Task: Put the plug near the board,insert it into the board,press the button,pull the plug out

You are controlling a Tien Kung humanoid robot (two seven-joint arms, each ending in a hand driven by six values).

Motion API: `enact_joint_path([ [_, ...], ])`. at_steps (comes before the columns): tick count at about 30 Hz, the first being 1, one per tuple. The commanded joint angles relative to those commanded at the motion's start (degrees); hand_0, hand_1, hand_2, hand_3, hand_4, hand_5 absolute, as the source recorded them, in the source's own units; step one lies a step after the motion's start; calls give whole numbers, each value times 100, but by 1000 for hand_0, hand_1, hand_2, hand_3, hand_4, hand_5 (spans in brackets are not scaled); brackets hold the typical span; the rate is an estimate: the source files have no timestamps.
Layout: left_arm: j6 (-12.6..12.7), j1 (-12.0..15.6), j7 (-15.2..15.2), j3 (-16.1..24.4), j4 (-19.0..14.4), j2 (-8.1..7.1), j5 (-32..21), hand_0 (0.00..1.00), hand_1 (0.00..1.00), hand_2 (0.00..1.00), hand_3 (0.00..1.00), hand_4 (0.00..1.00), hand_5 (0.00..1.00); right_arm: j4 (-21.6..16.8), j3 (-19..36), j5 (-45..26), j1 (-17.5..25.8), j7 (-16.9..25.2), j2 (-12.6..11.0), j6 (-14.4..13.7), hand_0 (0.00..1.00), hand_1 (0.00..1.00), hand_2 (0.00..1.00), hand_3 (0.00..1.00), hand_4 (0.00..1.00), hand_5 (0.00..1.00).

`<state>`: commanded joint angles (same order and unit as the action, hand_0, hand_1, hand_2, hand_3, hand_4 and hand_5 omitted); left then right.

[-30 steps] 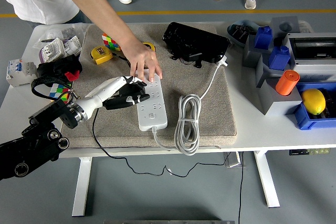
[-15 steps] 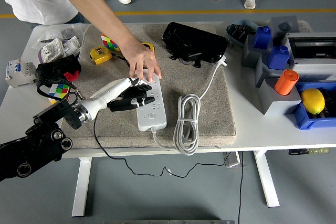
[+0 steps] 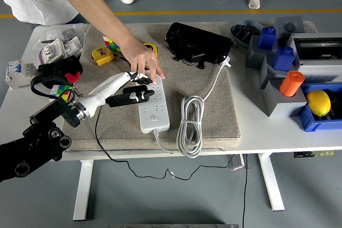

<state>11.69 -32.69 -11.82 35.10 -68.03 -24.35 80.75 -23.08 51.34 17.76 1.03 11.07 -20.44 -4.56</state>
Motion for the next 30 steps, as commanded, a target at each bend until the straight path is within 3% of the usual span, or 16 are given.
enact_joint_path([
  [5,96,123,-82,367,-265,-94,49,732,774,774,771,995,998,1,16,5,-1,-1,9,1,711,715,704,598,998,609],
  [10,121,371,205,686,-804,-261,304,732,774,774,771,995,998,2,15,8,16,-2,0,0,711,715,704,598,998,609],
  [11,119,406,272,718,-897,-286,369,490,603,622,721,933,388,2,17,9,19,-1,-2,-1,711,715,703,598,998,609],
  [16,-134,696,1055,938,-1664,-488,999,490,603,622,721,933,388,0,-15,18,22,-4,-17,0,711,715,703,598,998,609],
  [17,-205,728,1209,962,-1776,-511,1095,185,412,473,681,805,130,0,-22,20,22,-5,-19,0,711,715,703,597,998,609],
  [22,-711,798,1995,1011,-2233,-598,1422,185,412,473,681,805,130,-1,-55,11,29,-3,-28,-3,711,715,703,597,998,609],
  [23,-843,784,2148,999,-2302,-609,1433,73,143,263,771,591,2,1,-67,6,24,-1,-32,-4,710,714,703,597,998,607],
  [27,-1187,701,2587,911,-2368,-587,1407,73,143,263,771,591,2,0,-87,-5,12,0,-37,-5,710,714,703,597,998,607],
  [28,-1256,676,2656,888,-2356,-575,1389,44,95,187,855,668,2,-3,-94,-3,7,0,-40,-5,711,714,703,597,998,607],
  [30,-1370,636,2785,848,-2331,-559,1367,44,95,187,855,668,2,-4,-113,-10,-2,-1,-47,-3,711,714,703,597,998,607],
])
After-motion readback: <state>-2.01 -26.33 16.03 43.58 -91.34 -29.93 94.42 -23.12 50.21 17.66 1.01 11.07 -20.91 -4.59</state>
